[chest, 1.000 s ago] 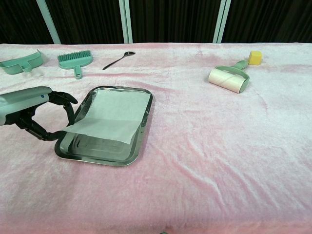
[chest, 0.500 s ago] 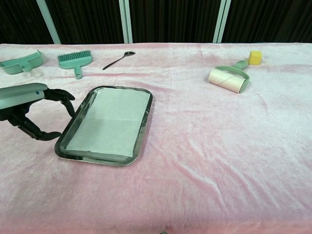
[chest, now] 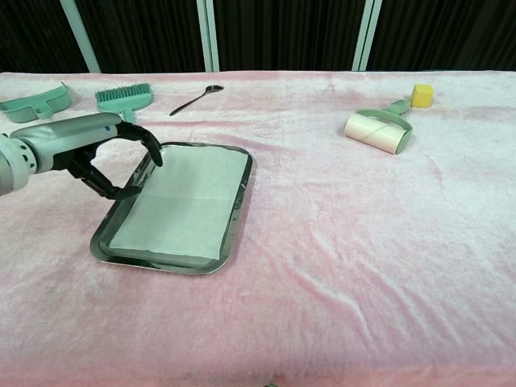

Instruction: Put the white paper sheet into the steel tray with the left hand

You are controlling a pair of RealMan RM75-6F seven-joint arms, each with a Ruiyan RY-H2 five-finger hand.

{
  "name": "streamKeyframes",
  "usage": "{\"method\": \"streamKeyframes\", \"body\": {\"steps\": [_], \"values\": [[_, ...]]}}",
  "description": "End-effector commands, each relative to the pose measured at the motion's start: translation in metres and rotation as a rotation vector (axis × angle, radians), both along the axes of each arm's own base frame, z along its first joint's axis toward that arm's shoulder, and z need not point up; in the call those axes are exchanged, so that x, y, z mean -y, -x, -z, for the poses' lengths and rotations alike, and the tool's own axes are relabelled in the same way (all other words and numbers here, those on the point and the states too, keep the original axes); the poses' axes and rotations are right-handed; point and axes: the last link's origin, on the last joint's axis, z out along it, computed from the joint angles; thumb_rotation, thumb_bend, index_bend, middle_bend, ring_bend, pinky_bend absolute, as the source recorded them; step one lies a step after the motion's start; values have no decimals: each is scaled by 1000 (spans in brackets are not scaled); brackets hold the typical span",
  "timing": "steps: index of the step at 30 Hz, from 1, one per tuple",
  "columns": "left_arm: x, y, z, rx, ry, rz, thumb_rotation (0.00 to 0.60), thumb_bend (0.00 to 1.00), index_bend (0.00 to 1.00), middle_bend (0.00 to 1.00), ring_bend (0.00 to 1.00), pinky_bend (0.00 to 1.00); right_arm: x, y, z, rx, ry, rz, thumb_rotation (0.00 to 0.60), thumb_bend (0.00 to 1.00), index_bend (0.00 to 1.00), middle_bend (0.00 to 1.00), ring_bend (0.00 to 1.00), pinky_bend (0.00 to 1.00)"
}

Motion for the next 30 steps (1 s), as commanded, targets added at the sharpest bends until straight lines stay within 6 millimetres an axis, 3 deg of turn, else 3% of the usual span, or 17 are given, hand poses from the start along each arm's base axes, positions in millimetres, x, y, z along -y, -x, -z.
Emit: {"method": "streamKeyframes", "body": {"steps": [1,5,16,30], "values": [[-5,-8,12,-6,0,52,600,361,315,156,0,37,0,0,0,0,-1,0,600,270,60,19,103,155],[-10,-12,21,37,-4,60,600,361,311,156,6,99,0,0,0,0,-2,1,600,270,60,20,103,155],[-21,-11,39,-2,16,84,600,360,310,154,6,110,0,0,0,2,-5,4,600,270,60,20,103,155],[-18,-10,54,-46,45,118,600,361,307,151,6,110,0,0,-1,5,-7,2,600,270,60,20,103,156]]}}
